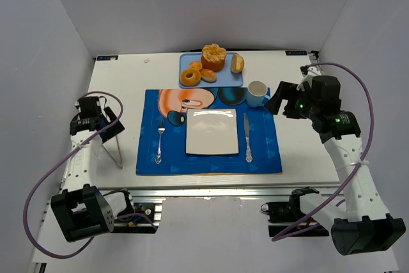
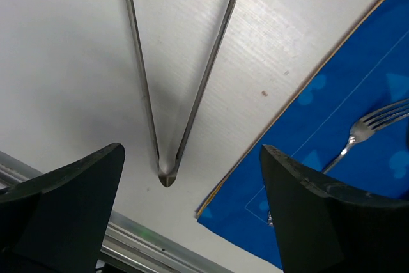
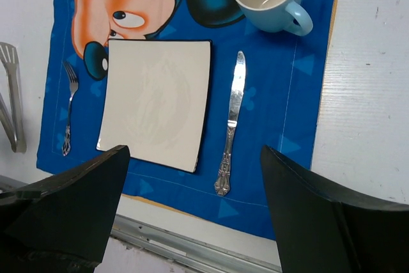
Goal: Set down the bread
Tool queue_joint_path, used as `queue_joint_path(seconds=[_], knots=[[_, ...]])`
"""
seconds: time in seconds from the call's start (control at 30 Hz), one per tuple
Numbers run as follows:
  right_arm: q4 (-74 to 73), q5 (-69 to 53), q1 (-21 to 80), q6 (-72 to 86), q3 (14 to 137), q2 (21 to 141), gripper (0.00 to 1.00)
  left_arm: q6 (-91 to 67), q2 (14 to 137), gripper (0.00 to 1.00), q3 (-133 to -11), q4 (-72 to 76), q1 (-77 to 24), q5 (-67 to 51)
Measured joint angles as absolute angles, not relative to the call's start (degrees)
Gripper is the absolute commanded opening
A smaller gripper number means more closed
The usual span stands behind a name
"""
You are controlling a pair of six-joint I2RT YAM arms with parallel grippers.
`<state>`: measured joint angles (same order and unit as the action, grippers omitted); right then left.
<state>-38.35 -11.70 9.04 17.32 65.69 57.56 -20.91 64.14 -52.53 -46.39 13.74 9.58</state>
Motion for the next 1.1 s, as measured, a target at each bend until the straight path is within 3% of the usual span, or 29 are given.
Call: queue_joint_path(seconds=[0.87, 1.0, 1.1], knots=[[-34.76, -11.7, 9.1, 17.37, 62.39, 56.1, 0.89, -20.56, 87.55, 0.96, -50.09, -39.29, 14.98, 9.37], [-34.37, -11.7, 9.1, 17.34, 62.39, 57.08, 0.89, -19.49, 89.65, 0.9, -50.09, -38.48, 16.34, 9.43], [-34.3, -11.73, 9.13, 17.34, 62.39, 57.54, 0.89, -18.48, 90.72, 0.73, -50.7, -38.46, 17.39, 7.86]])
